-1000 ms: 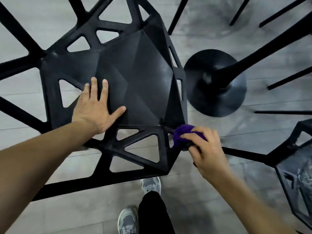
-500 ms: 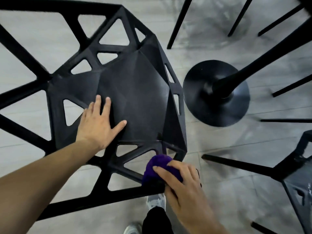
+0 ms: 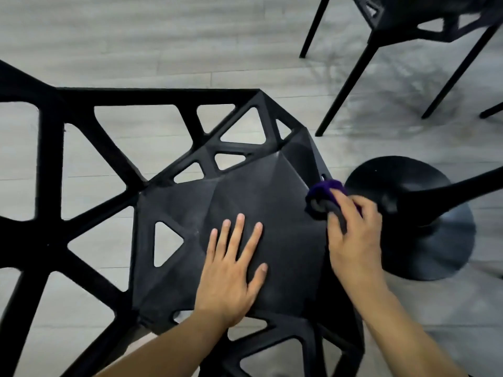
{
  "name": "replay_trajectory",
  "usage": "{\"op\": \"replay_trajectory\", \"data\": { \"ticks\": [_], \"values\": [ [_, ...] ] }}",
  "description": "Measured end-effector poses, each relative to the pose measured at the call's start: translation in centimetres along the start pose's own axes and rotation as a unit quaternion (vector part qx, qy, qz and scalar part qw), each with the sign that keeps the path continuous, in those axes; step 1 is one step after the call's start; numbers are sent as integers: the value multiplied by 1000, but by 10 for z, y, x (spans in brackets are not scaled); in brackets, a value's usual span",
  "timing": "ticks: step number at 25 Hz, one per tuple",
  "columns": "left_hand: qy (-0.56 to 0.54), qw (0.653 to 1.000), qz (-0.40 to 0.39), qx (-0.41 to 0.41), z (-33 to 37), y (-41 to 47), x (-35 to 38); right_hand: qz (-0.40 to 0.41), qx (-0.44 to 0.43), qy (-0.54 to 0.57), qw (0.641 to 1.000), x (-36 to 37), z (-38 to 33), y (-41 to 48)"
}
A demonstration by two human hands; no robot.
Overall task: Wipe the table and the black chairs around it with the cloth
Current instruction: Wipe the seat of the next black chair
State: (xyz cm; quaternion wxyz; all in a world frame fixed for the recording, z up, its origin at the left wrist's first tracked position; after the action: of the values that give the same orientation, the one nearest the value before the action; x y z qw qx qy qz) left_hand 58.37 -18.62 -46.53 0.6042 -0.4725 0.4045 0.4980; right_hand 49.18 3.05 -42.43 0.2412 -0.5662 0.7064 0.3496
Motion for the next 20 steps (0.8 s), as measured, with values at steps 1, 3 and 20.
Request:
{"op": "replay_trajectory", "data": {
  "ticks": [1, 3, 20],
  "values": [
    [-8, 1000, 3, 0, 1, 0, -1, -2, -23, -15, 1000, 18, -7, 30],
    [-10, 1000, 6, -3, 1, 0, -3, 1, -76, -40, 996, 49, -21, 82],
    [11, 1000, -14, -17, -3, 2, 0, -105, -434, -95, 890, 145, -132, 94]
  ]
}}
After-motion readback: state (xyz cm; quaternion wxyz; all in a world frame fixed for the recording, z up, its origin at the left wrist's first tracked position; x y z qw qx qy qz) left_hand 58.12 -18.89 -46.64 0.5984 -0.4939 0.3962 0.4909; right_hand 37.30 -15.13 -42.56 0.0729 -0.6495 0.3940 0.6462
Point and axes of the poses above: each hand's wrist, its own y-axis towards the middle knuckle, its own x-axis out of the palm, z = x × y, the point moved 6 cm from there along y, towards the middle knuckle, and after that the axes turned 4 degrees about z, right-handed, at the moved point
